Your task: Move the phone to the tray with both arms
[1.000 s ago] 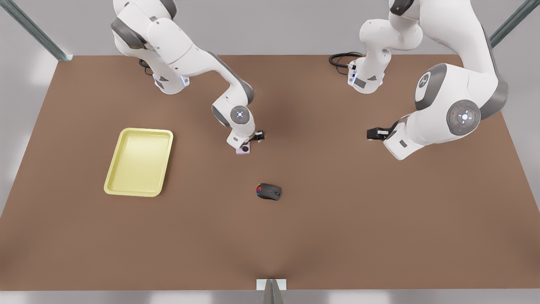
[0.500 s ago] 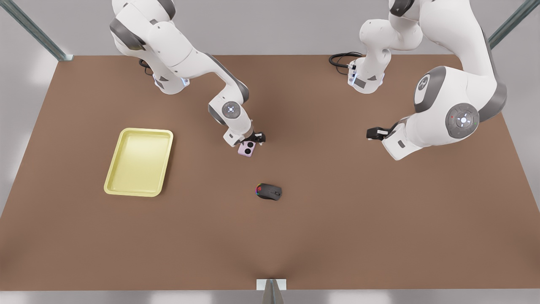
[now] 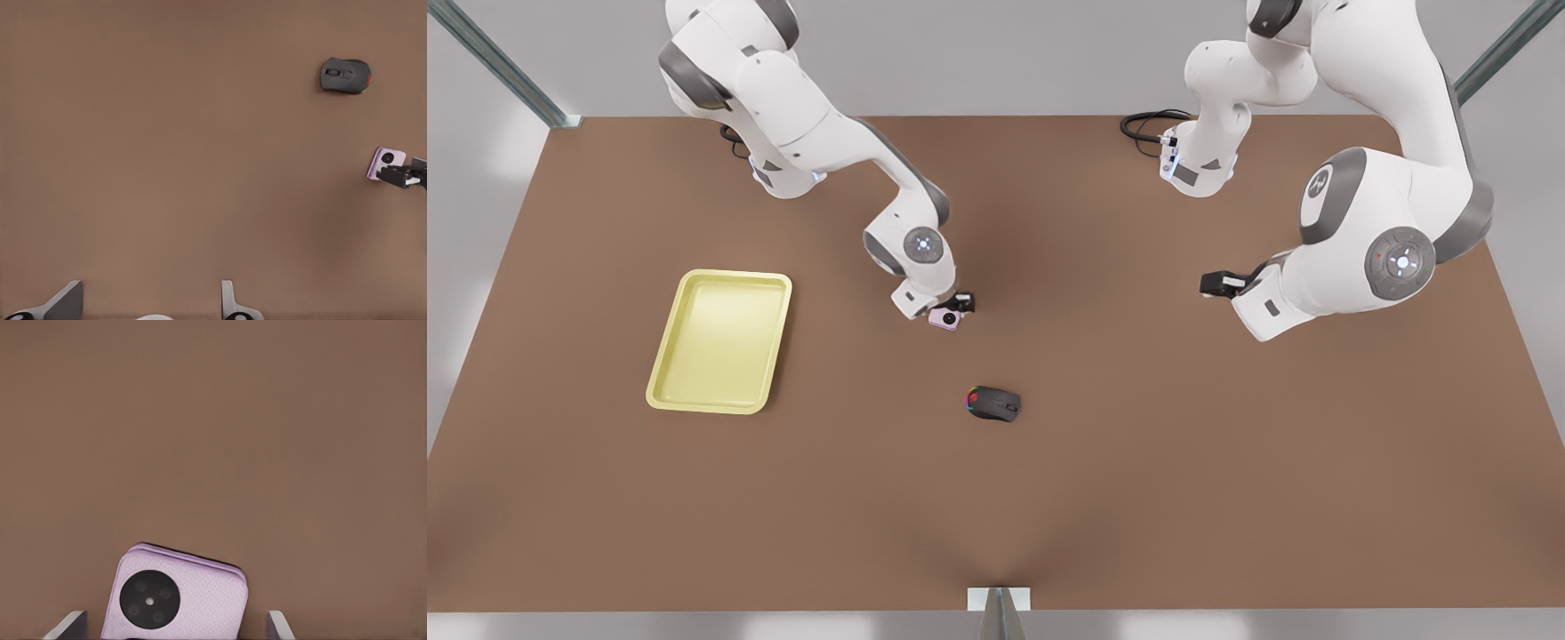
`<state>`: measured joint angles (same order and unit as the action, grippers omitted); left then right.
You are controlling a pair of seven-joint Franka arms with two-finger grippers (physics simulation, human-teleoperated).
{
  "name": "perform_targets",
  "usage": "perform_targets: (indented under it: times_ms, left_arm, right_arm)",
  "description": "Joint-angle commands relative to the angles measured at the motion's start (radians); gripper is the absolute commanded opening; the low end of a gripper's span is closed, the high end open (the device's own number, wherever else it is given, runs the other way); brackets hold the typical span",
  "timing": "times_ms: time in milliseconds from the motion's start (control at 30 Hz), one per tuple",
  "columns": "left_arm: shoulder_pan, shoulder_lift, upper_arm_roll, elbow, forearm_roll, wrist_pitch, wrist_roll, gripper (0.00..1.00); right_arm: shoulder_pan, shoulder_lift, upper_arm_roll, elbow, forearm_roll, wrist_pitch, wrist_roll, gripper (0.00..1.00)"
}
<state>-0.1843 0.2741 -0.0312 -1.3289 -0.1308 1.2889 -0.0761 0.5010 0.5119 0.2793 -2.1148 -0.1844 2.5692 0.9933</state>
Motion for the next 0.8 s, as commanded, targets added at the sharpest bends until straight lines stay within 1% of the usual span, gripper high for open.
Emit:
perform_targets:
  times_ms: [0,300,433,500,567,600,700,767]
  left_arm:
    - [0.002,-0.001,0.001,0.000,-0.001,0.000,0.027,1.00]
    - [0.002,0.008,0.001,0.000,-0.003,0.000,0.029,1.00]
    - [0.002,0.011,0.001,0.002,-0.004,0.000,0.029,1.00]
    - [0.002,0.011,0.001,0.002,-0.004,0.000,0.029,1.00]
    - [0.002,0.011,0.001,0.002,-0.004,0.000,0.029,1.00]
    - [0.002,0.011,0.001,0.002,-0.004,0.000,0.029,1.00]
    - [0.002,0.013,0.001,0.002,-0.004,0.000,0.029,1.00]
    - [0.002,0.013,0.001,0.002,-0.004,0.000,0.029,1.00]
  right_arm:
    - [0.001,0.010,-0.002,0.003,-0.021,-0.040,0.197,1.00]
    - [-0.006,0.031,0.004,0.035,-0.018,-0.038,0.197,1.00]
    - [-0.013,0.059,0.004,0.033,-0.017,0.005,0.192,1.00]
    - [-0.012,0.057,0.006,0.036,-0.015,0.005,0.192,0.86]
    - [-0.012,0.054,0.006,0.038,-0.015,0.003,0.191,0.80]
    - [-0.013,0.043,0.006,0.041,-0.015,0.003,0.186,0.80]
    - [-0.041,0.020,0.012,0.070,-0.012,-0.044,0.146,0.82]
    - [-0.117,0.017,0.014,0.148,-0.009,-0.161,0.030,0.82]
